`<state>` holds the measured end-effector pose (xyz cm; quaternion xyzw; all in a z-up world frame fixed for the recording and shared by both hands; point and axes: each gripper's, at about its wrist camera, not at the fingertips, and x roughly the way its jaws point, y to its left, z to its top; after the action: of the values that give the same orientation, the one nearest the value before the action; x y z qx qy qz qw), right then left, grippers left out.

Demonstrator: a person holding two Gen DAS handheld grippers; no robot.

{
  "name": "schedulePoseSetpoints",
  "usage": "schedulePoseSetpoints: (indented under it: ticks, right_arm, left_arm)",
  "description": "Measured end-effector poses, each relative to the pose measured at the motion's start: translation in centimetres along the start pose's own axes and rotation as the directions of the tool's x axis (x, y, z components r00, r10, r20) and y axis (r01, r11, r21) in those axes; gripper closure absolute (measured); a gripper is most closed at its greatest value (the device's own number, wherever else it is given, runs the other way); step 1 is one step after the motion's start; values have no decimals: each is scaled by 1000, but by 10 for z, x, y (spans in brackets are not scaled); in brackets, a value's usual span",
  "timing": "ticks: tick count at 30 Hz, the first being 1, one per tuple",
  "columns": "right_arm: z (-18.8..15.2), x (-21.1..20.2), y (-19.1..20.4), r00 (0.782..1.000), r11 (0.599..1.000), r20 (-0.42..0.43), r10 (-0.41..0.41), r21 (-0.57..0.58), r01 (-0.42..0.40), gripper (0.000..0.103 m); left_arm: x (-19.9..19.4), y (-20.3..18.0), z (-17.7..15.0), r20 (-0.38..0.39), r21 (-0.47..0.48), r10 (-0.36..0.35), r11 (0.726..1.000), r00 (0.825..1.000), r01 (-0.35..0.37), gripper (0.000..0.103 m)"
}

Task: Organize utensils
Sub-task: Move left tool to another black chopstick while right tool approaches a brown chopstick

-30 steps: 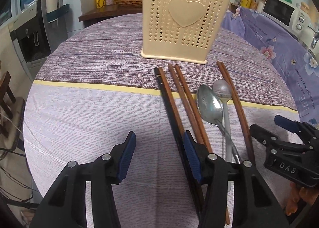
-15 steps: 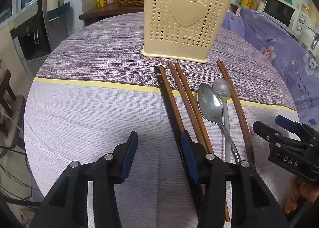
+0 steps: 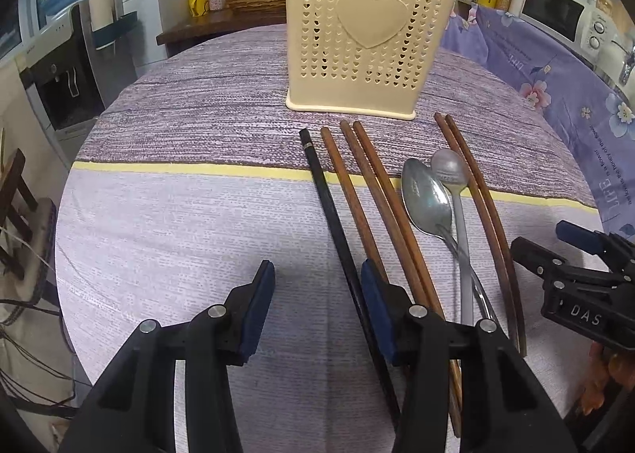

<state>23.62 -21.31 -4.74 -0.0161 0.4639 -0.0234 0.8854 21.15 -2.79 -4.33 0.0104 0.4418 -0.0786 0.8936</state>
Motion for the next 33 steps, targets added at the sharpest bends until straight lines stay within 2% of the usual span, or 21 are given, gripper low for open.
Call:
schedulePoseSetpoints:
  ticks: [3,7,11,14,15,17,18,21,24,28,31,33]
  right_arm:
    - [3,4,0,999,999,-4,39,17,-39,24]
    - [10,-8,-4,996,996,63,59,58,-63,24]
    - [10,-1,9,999,999,16,52,1,-52,24]
    - [7,2,5,999,999,8,53,11,-53,23]
    - [8,1,3,999,999,8,34,-5,-34,22]
    - [10,1,-2,998,998,10,-59,-21,59,22]
    - [11,0,-7,998,998,17,-68,-4,68,22]
    - [13,-7,-15,998,997,35,46,59,-48,22]
    - [14,-8,-6,998,999,54,30,35,-32,22]
    - [22,0,-5,995,993,41,91,73,-94,23]
    - [34,7,-9,992,986,52,111,122,-117,29]
    - [41,11,-10,989,979,55,137,147,-143,37]
  left_arm:
    - [5,3,7,-2,-3,5,1000,1000,-5,57]
    - [12,10,17,-5,-10,15,1000,1000,-15,57]
    - [16,15,23,-10,-21,22,1000,1000,-22,57]
    - [15,17,22,-6,-21,14,1000,1000,-14,57]
    - [14,17,21,-3,-20,15,1000,1000,-15,57]
    - [14,17,20,-3,-19,16,1000,1000,-16,57]
    - [14,17,20,-3,-21,15,1000,1000,-15,57]
    - [13,18,20,-4,-32,7,999,1000,-7,57]
    - [13,20,22,-6,-42,0,999,1000,0,57]
    - [15,20,25,-9,-49,3,999,1000,-4,57]
    - [19,19,31,-16,-61,-4,998,1000,3,58]
    - [23,19,36,-21,-66,-10,998,1000,8,62]
